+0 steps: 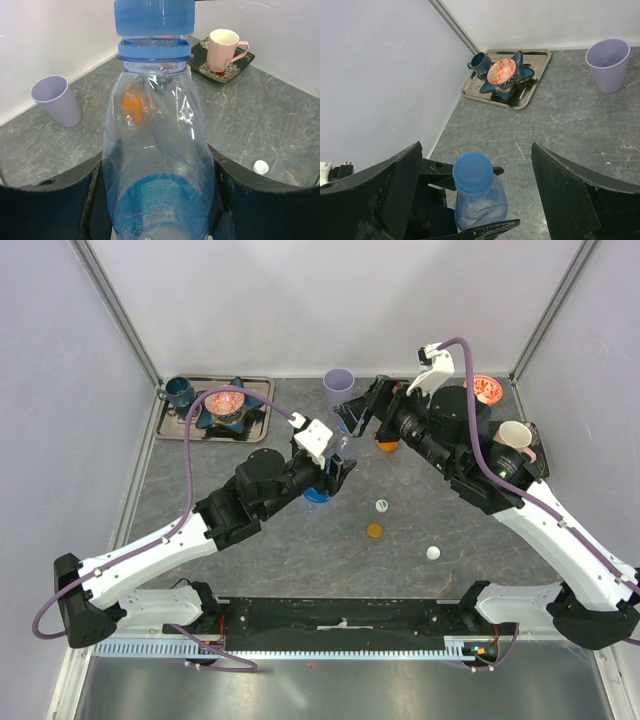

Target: Unscrew the bottle caps

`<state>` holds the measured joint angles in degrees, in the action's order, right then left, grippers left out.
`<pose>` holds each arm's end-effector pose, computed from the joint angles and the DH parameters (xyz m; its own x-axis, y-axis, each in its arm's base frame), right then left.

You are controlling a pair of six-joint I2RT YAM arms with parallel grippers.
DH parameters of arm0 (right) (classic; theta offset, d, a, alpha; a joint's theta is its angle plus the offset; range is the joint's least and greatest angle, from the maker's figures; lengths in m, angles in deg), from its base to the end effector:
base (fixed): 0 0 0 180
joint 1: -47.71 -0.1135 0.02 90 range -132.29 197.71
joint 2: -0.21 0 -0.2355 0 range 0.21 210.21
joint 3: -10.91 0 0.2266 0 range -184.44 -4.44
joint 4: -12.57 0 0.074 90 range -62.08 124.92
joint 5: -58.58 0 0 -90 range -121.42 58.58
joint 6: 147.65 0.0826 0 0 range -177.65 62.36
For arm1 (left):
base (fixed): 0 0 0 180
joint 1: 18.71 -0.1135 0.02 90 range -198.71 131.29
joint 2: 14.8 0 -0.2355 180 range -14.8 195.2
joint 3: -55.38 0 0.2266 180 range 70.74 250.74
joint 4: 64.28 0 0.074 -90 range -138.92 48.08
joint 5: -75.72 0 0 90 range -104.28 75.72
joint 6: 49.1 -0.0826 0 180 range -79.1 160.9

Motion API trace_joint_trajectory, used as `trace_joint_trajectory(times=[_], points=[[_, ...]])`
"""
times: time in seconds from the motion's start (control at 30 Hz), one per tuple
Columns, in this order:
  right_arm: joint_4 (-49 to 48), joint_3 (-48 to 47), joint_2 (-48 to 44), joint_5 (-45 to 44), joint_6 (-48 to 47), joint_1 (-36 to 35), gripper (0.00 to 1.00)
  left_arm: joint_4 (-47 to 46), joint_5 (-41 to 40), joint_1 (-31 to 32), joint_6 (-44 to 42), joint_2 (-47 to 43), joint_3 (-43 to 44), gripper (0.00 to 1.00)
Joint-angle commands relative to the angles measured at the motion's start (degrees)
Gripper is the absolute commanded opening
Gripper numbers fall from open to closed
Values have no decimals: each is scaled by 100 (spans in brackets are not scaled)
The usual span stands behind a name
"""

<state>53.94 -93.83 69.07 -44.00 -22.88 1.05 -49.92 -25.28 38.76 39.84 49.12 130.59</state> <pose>0.2002 0.1859 0.4512 -0.3739 0.4148 -0.8296 -0.4234 0.7195 0.5506 0.1711 -0.2390 0.3611 -0.0154 0.0579 -0.9982 0.7256 0.6876 0.0287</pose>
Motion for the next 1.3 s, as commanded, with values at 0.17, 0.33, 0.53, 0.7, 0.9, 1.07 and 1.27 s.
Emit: trace_joint_trajectory(times=[0.17, 0.33, 0.53, 0.7, 0.9, 1.07, 1.27], points=[[-238, 9, 198, -8, 48, -19, 83, -445, -411, 80, -342, 6, 26, 44], [-334, 149, 224, 45, 48, -19, 68, -446, -394, 80, -351, -20, 26, 44], [-378, 237, 207, 63, 22, -19, 58, -463, -394, 89, -360, -20, 26, 44], [-414, 351, 163, 194, -13, -11, 34, -463, -411, 80, -360, -37, 17, 44], [-274, 325, 163, 897, -329, -19, 0, -525, -201, 80, -369, -213, -9, 44], [-159, 264, -65, 1860, -1049, -2, 0, -358, 615, 45, -237, -459, 61, 44], [-123, -9, -355, 3724, -1919, -2, 0, -427, 4539, -964, 939, -741, 193, 45]])
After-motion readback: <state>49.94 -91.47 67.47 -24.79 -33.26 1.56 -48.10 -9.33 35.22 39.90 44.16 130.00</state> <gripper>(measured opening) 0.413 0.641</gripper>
